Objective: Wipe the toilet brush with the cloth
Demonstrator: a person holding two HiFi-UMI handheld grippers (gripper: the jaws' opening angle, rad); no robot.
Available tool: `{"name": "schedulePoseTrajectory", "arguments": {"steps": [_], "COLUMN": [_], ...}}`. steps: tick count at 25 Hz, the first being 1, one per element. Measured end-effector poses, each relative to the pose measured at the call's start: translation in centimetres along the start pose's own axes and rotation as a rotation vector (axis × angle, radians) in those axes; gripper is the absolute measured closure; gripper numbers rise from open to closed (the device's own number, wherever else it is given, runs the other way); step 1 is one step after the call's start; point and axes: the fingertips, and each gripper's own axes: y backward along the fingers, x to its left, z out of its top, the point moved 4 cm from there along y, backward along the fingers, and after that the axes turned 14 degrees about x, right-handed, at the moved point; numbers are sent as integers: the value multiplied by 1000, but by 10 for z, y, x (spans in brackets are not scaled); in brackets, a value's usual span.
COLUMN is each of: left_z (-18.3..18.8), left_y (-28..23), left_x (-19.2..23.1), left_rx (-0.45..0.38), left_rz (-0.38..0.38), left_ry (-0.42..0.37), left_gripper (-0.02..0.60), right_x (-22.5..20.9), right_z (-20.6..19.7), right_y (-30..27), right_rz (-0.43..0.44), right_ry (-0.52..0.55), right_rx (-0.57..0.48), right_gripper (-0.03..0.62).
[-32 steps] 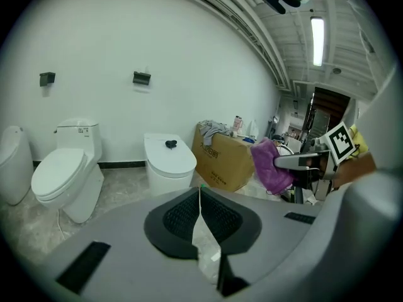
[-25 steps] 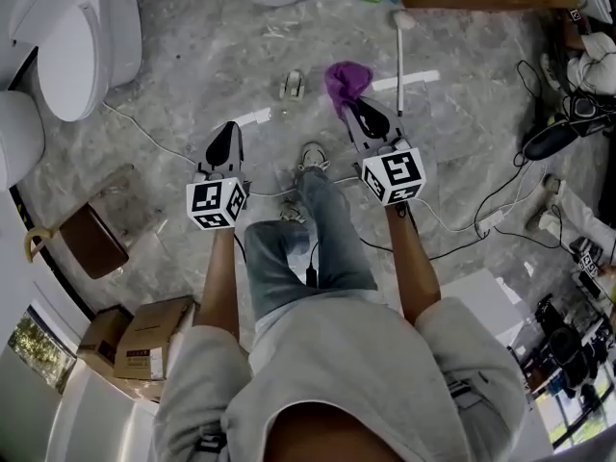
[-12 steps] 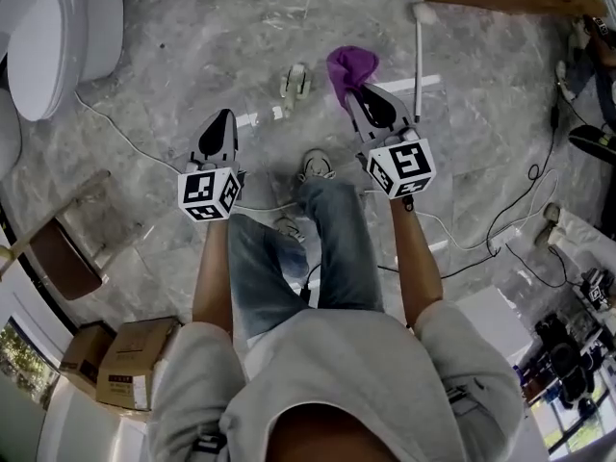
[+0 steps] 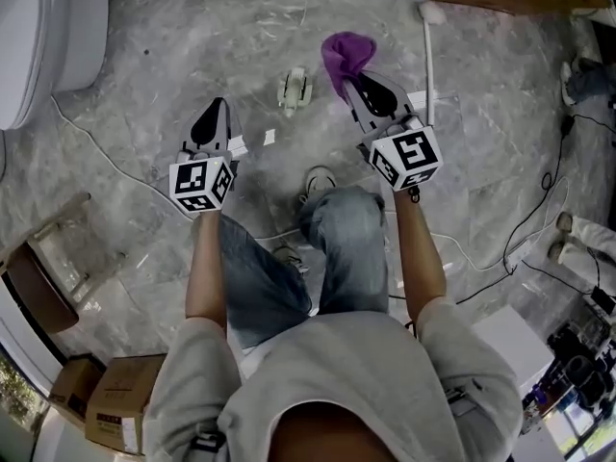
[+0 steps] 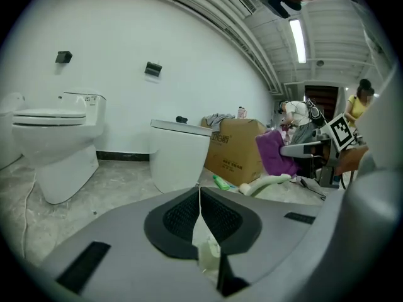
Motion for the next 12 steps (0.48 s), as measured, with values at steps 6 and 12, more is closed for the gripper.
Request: {"name": "schedulePoseTrajectory", "arguments": {"steps": [6, 12], "left_z": [-15, -25], "left_y": [-11, -5], "left_x": [4, 5], "left_rx": [-80, -141], "left_rz": [5, 4], "left_ry": [-30, -58], "left_gripper": [558, 558], "right_x": [10, 33], "right_z": [-16, -9], "right_y": [-8, -9], "right_rz": [31, 78], "right_ry": [38, 122], "right_rx": [-66, -126], "right_gripper": [525, 525]}}
